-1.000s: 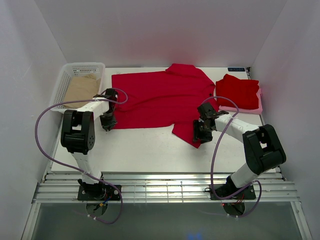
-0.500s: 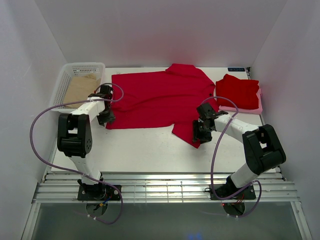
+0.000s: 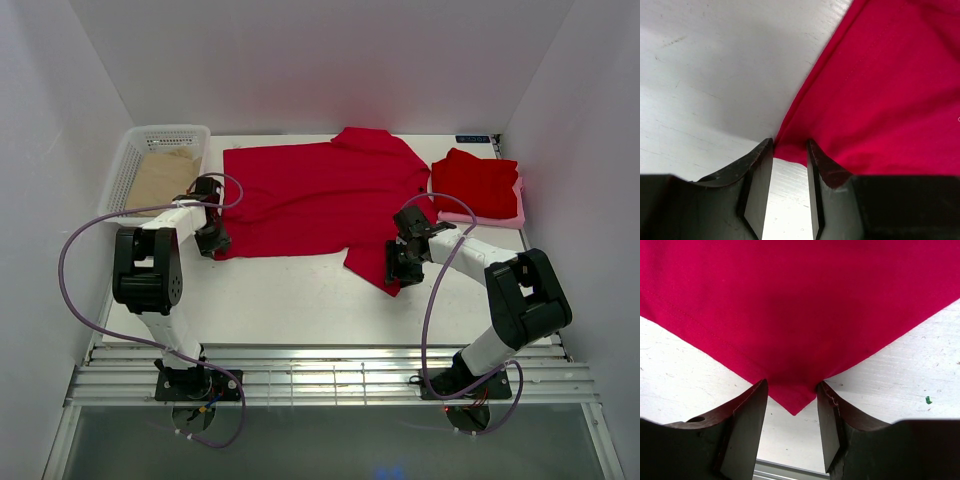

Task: Fold and stack the t-shirts
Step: Grap the side of the flattened tshirt closest away from the robot with both arms

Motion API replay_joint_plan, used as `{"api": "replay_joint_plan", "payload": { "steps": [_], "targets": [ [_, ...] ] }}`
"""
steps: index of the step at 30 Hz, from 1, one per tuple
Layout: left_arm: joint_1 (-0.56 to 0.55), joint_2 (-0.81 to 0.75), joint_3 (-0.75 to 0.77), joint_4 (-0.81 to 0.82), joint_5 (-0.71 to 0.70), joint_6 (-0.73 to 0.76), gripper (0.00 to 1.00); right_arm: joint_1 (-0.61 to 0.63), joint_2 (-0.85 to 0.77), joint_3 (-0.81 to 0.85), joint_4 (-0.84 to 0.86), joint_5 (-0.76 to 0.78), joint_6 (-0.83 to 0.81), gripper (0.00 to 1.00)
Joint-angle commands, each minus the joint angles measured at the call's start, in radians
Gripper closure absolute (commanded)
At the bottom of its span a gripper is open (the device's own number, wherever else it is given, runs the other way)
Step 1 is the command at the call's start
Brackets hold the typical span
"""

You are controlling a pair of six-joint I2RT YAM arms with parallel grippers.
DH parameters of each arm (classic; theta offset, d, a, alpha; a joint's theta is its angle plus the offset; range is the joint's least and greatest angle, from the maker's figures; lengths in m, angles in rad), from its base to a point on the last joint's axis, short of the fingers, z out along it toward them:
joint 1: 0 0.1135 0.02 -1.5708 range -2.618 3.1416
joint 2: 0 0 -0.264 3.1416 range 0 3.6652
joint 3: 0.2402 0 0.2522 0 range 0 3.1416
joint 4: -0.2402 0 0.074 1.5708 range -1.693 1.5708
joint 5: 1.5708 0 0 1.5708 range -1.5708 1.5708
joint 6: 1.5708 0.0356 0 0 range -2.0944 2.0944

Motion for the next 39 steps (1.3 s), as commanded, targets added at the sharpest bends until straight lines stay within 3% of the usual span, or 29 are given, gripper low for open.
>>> {"api": "replay_joint_plan", "payload": {
  "steps": [1, 5, 8, 9, 10, 13, 14, 24, 39],
  "targets": [
    [0.005, -0.005, -0.030, 0.018, 0.013, -0.010, 0.57, 0.011, 0.010, -0.023, 0.006, -0.016, 0.001, 0.50],
    [0.006, 0.009, -0.037, 0.010, 0.005, -0.012, 0.75, 0.011, 0.018, -0.032, 0.015, -0.023, 0.002, 0.52],
    [0.006, 0.017, -0.045, 0.009, 0.001, -0.012, 0.94, 0.011, 0.013, -0.038, 0.017, -0.023, 0.004, 0.55],
    [0.006, 0.017, -0.048, 0.009, -0.001, -0.012, 0.98, 0.011, 0.013, -0.038, 0.017, -0.021, 0.002, 0.58],
    [0.005, 0.015, -0.050, 0.007, -0.002, -0.010, 1.00, 0.012, 0.012, -0.040, 0.019, -0.021, 0.002, 0.70],
    [0.006, 0.004, -0.051, 0.006, -0.002, -0.001, 1.00, 0.011, 0.013, -0.043, 0.017, -0.018, 0.002, 0.90],
    [0.006, -0.002, -0.045, -0.002, -0.002, 0.002, 1.00, 0.011, 0.013, -0.045, 0.019, -0.018, 0.002, 0.92],
    [0.005, -0.126, -0.017, -0.079, 0.051, -0.009, 1.00, 0.017, -0.056, -0.011, -0.065, 0.019, 0.010, 0.92],
    [0.003, -0.365, -0.191, -0.184, 0.106, -0.039, 1.00, 0.073, -0.320, -0.069, -0.322, 0.069, 0.064, 0.92]
  ]
}}
